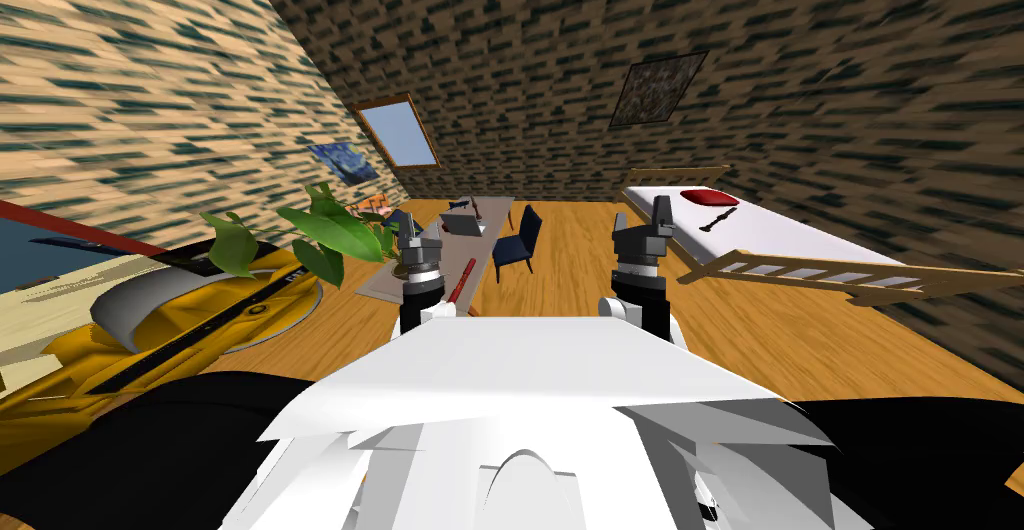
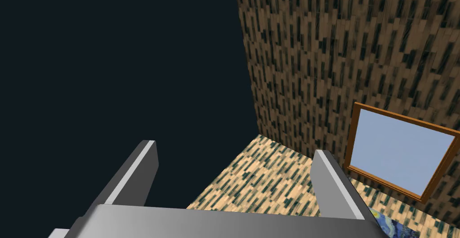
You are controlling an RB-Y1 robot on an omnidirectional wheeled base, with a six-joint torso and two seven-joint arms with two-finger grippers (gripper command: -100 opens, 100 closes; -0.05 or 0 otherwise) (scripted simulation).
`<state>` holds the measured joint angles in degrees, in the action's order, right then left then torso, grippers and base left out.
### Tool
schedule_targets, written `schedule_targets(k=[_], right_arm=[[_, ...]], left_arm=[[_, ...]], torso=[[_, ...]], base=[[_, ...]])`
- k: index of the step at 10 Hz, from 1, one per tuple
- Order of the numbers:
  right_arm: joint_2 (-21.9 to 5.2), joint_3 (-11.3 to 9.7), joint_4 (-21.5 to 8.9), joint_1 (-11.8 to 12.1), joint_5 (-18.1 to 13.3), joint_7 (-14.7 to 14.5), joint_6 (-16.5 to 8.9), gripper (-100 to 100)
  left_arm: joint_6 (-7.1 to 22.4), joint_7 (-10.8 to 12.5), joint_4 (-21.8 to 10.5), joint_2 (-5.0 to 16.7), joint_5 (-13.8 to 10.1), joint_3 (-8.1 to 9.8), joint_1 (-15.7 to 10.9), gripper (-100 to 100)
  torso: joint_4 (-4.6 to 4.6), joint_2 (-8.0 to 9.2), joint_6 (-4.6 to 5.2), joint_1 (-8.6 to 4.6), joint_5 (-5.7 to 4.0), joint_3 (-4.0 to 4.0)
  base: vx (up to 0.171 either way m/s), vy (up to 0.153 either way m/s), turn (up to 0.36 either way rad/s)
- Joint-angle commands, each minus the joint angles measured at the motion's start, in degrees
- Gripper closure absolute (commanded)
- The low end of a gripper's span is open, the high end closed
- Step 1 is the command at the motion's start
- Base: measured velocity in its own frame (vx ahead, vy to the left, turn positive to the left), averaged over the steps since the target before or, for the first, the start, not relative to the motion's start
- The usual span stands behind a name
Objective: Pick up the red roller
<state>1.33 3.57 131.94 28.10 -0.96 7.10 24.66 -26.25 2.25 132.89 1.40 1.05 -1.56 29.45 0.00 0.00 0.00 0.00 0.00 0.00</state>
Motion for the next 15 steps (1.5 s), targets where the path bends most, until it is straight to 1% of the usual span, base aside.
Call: schedule_targets(k=[1,4,8,10,11,14,15], right_arm=[[0.0,0.0,0.0,0.0,0.0,0.0,0.0,0],[0.01,-0.01,0.0,0.0,0.0,0.0,0.0,0],[0.01,-0.01,0.0,0.0,0.0,0.0,0.0,0],[0.01,-0.01,0.0,0.0,0.0,0.0,0.0,0],[0.01,-0.01,0.0,0.0,0.0,0.0,0.0,0],[0.0,0.0,0.0,0.0,0.0,0.0,0.0,0],[0.01,0.0,0.0,0.01,0.0,0.0,0.0,0]], left_arm=[[1.14,0.5,-0.64,2.13,-0.78,0.33,-0.83,-100],[3.95,1.66,-2.42,4.68,-2.6,1.24,-2.79,-100],[9.87,3.89,-6.85,7.2,-6.15,3.3,-6.63,-100],[13.12,5.17,-10.06,8.25,-8.23,4.66,-8.86,-100],[13.63,5.17,-10.06,8.25,-8.23,4.66,-8.86,-100],[19.5,7.15,-15.99,9.7,-11.54,7.05,-12.29,-100],[20.07,7.15,-16.13,9.7,-11.54,7.05,-12.29,-100]], torso=[[0.0,0.0,0.0,0.0,0.0,0.0],[0.05,0.21,-0.01,-0.23,-0.05,0.12],[0.04,0.18,-0.01,-0.29,-0.06,0.11],[0.03,0.13,-0.01,-0.3,-0.06,0.07],[0.02,0.07,0.0,-0.32,-0.07,0.04],[-0.01,-0.07,0.0,-0.22,-0.05,-0.04],[-0.02,-0.08,-0.02,-0.29,-0.06,-0.04]], base=[[-0.03,-0.03,0.143],[-0.06,-0.065,0.141],[-0.055,-0.074,0.195],[-0.036,-0.081,0.215],[-0.012,-0.052,0.059],[0.0,-0.059,0.2],[0.005,-0.07,0.07]])
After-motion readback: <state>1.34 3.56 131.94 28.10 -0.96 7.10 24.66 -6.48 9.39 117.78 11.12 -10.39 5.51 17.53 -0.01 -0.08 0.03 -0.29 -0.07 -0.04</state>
